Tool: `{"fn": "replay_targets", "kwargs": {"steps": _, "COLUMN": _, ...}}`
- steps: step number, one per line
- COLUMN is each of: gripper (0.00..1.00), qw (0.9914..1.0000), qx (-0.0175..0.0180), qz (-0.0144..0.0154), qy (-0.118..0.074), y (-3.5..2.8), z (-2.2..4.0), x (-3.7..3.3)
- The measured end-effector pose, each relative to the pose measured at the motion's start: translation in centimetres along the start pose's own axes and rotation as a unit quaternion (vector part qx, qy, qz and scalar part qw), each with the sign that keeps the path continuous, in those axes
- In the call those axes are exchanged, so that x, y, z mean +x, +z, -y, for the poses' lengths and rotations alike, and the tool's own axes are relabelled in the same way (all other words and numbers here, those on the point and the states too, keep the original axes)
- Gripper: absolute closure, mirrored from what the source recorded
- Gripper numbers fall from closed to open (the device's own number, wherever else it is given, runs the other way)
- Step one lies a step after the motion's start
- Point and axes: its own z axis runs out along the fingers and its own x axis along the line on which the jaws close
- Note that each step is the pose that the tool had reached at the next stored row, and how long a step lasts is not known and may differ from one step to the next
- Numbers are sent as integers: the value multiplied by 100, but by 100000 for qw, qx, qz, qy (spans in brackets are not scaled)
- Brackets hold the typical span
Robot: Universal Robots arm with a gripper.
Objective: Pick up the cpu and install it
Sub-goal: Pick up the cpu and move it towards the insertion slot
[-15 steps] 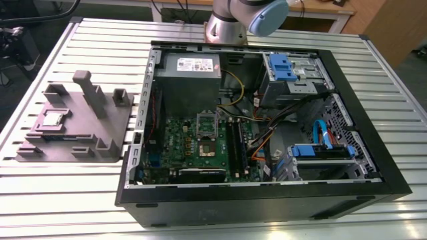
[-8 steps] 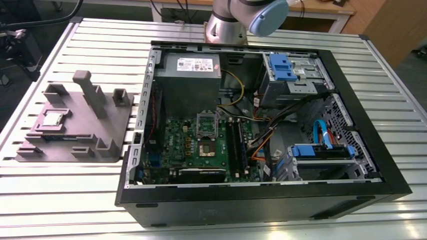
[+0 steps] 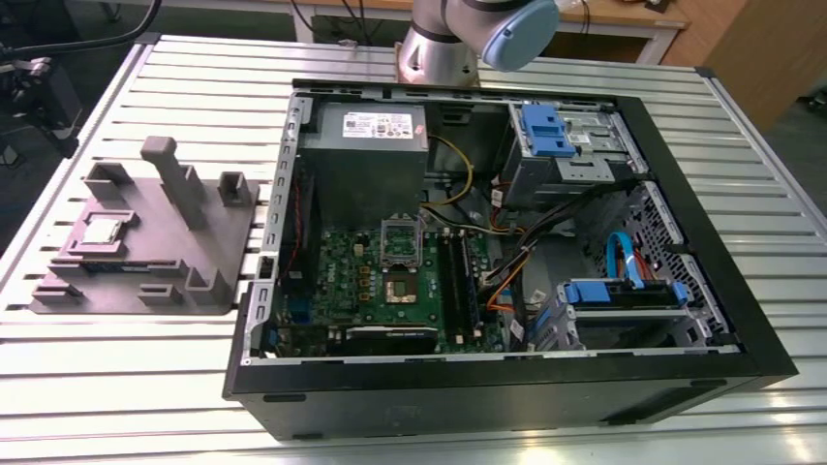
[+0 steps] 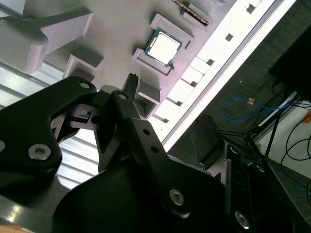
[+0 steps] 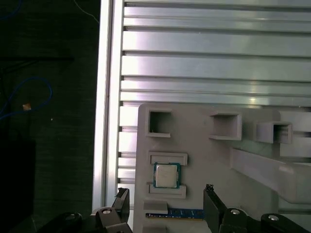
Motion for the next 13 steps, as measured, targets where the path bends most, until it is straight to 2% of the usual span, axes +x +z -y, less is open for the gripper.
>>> {"fn": "replay_targets", "kwargs": {"steps": 7, "gripper": 29, "qw": 100000, "qx": 3, "qz": -1, "qy": 0, "y": 19, "z": 1, "x": 0}}
{"fn": "replay_targets", "kwargs": {"steps": 8, "gripper": 29, "qw": 100000, "qx": 2, "qz": 3, "qy": 0, "y": 54, "z": 2, "x": 0}}
{"fn": "replay_targets", "kwargs": {"steps": 13, "gripper": 29, "qw": 100000, "qx": -7, "qz": 14, "qy": 1, "y": 65, "z": 3, "x": 0}}
